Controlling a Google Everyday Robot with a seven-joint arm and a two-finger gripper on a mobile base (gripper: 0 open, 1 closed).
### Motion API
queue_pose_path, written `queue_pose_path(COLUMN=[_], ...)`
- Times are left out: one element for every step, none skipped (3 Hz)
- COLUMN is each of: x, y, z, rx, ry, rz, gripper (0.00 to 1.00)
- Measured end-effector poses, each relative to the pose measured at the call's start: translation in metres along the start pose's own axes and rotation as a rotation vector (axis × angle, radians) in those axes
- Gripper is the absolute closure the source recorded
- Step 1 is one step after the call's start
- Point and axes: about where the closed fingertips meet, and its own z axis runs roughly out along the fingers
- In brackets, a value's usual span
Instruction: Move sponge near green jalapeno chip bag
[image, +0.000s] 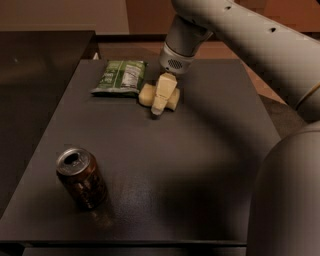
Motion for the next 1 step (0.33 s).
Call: queue_pose_path(x=[0.0], y=[0.0], z=[0.0001], rx=[0.0], ry=[0.0], rz=[0.0], gripper=[0.0])
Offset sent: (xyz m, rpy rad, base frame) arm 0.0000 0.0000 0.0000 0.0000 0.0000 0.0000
